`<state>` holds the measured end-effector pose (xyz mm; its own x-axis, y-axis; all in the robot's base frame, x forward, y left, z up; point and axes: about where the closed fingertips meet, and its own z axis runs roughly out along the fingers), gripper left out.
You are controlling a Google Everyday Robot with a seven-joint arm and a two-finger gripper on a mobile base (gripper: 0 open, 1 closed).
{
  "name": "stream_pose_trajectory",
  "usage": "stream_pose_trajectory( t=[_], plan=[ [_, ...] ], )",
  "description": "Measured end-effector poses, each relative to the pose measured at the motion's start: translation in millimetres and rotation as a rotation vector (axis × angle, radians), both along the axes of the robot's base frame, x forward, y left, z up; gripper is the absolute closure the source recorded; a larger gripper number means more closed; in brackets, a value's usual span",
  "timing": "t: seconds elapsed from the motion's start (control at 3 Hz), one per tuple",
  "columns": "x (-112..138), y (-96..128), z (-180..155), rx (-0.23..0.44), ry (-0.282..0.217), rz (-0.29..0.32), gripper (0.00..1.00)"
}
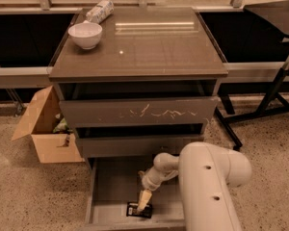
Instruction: Pick rxbar chocolate from bottom drawer and place on counter
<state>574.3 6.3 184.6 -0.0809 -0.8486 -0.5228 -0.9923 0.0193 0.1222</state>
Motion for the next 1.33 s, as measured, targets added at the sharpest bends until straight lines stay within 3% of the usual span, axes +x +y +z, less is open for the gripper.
stream_pose_trajectory(
  t=[0.67,1.33],
  plan=[
    [-5.1,42.4,-58.5,-0.061,-0.002,0.033,0.0],
    [-35.0,42.3,-86.4,-0.096,0.026,0.004,0.0]
  ],
)
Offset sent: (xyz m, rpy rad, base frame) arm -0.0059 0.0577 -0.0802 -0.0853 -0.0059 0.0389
